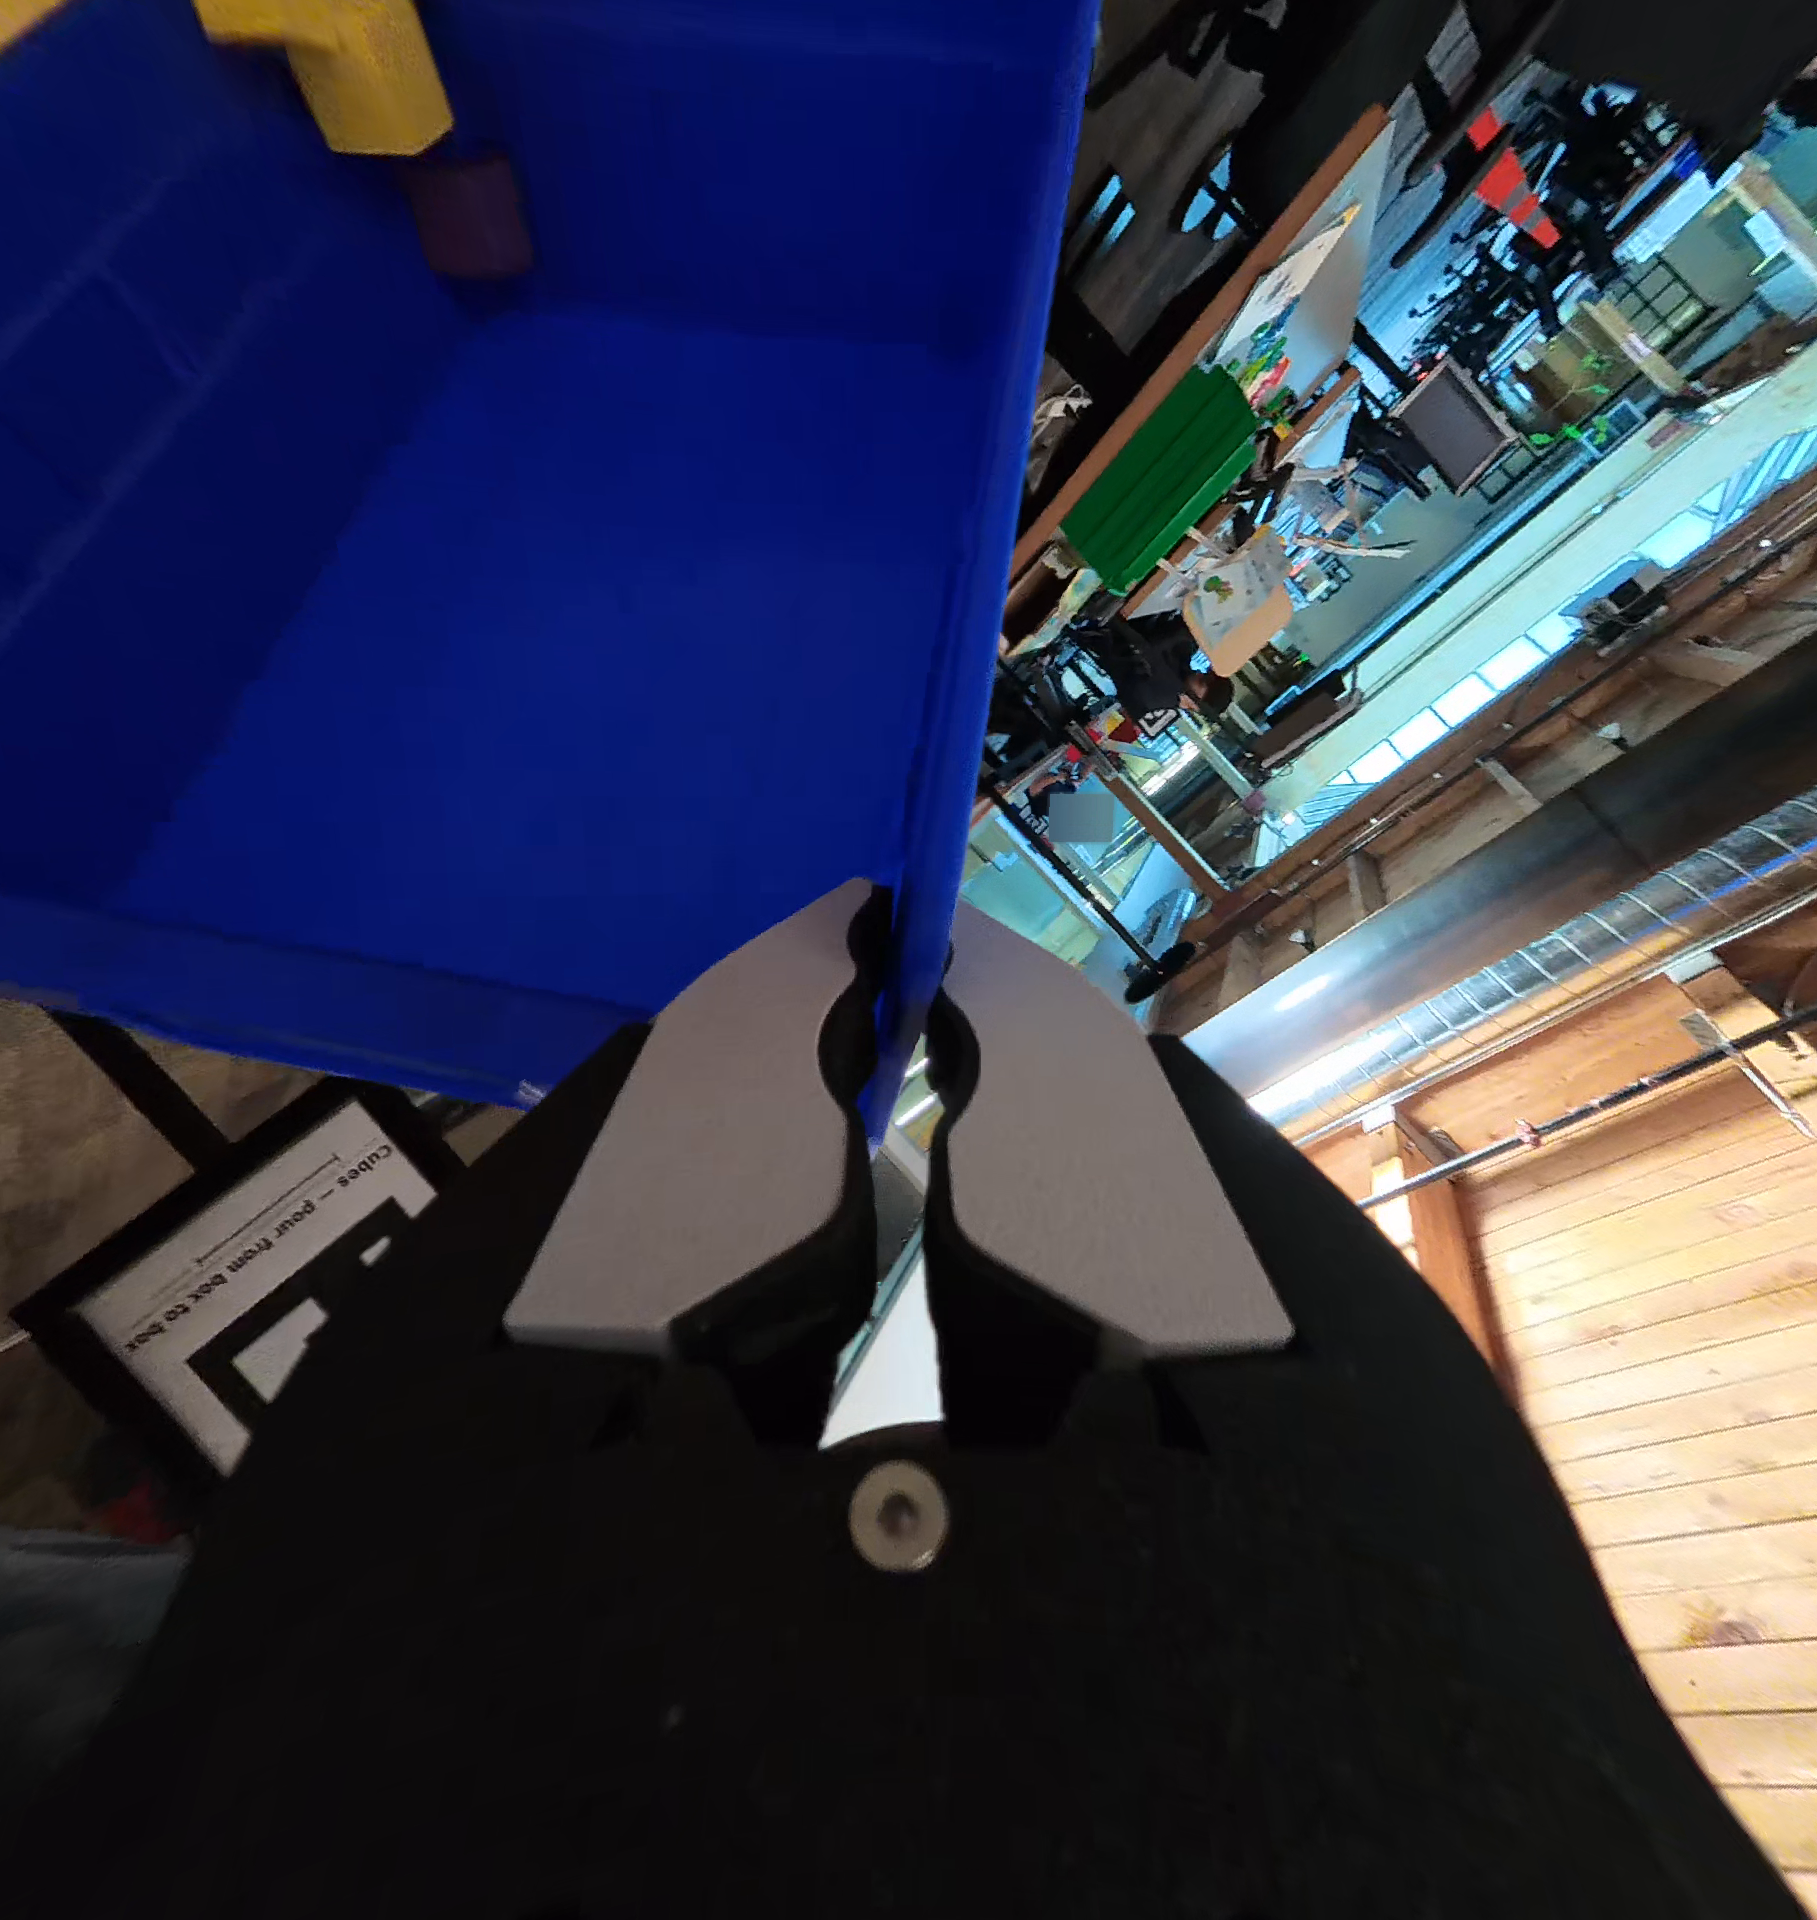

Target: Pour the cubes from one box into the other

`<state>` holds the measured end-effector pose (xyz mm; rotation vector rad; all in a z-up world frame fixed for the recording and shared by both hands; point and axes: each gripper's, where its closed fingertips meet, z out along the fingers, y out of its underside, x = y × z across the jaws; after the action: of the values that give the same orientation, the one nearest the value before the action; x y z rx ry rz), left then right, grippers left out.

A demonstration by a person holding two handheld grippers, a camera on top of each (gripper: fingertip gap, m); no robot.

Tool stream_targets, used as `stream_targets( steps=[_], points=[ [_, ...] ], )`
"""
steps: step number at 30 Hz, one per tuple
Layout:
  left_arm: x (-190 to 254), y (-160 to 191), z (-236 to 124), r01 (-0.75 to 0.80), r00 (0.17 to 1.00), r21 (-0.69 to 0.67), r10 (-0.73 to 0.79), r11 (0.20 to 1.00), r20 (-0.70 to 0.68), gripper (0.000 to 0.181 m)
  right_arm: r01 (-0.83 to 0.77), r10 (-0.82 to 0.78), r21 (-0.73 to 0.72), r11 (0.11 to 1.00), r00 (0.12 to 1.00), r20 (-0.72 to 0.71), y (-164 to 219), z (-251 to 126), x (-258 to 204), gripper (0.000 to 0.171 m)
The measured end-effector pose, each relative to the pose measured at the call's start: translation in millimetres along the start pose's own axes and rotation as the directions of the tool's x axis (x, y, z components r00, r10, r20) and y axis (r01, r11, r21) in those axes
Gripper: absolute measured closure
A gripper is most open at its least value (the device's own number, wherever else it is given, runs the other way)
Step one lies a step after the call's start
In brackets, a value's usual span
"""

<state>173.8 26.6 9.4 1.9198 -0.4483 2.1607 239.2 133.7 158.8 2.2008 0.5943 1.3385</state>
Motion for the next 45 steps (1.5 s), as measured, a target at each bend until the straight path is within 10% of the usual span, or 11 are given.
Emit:
stream_targets(
  steps=[26,45],
  points=[
    [11.4,42.4,65.1,0.240,0.889,0.074,-0.189,0.968,-0.417,0.175,0.151,-0.187,-0.123,0.981,0.906,-0.380,4.2,-27.4,-34.6,0.167],
    [7.7,43.3,68.4,0.011,0.991,0.147,0.009,0.989,-0.134,0.175,-0.075,0.139,0.221,0.972,0.947,-0.290,84.0,-2.0,-27.4,0.167]
  ],
)
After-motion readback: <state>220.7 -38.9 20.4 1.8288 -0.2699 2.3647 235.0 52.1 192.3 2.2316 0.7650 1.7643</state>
